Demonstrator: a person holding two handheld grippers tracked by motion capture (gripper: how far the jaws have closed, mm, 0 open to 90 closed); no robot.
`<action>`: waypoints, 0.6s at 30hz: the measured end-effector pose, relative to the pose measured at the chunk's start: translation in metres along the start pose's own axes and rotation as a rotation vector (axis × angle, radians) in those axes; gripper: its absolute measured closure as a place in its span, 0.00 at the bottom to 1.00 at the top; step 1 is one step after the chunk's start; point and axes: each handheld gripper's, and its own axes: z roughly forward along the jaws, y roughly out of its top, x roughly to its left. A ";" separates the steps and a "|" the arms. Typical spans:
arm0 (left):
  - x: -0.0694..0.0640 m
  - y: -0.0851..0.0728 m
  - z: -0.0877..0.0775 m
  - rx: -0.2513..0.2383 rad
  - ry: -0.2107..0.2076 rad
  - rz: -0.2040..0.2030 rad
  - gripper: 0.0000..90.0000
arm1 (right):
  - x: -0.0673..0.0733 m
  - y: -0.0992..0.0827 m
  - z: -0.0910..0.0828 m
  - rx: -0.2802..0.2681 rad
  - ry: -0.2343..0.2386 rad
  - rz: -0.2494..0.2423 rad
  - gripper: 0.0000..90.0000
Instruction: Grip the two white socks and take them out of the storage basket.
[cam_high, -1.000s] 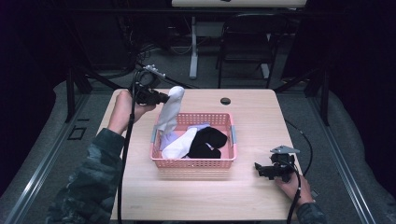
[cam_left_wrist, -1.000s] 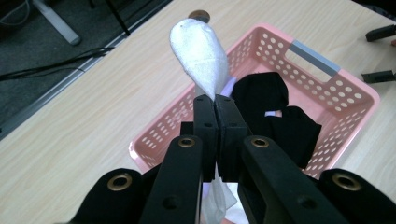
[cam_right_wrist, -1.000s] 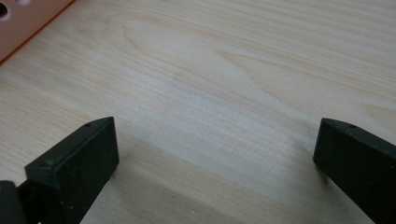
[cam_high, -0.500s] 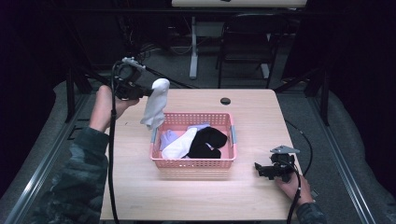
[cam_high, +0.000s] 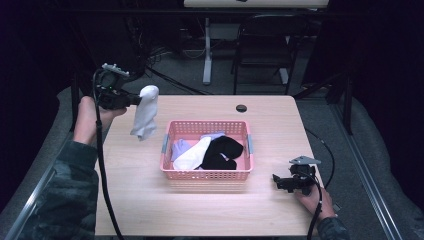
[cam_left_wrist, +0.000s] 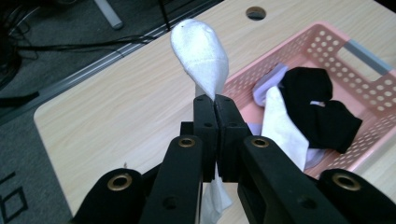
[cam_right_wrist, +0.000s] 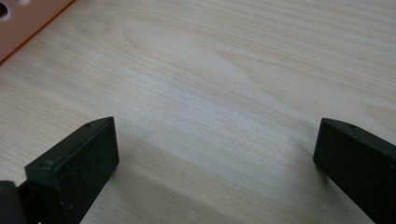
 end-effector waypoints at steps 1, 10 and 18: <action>0.003 -0.003 0.000 0.002 0.005 -0.007 0.98 | 0.000 0.000 0.000 0.000 0.000 0.000 0.00; 0.030 -0.039 0.005 0.031 0.010 -0.098 0.98 | 0.000 0.000 0.000 0.000 0.000 0.000 0.00; 0.050 -0.069 0.023 0.069 -0.011 -0.168 0.98 | 0.000 0.000 0.000 0.000 0.000 0.000 0.00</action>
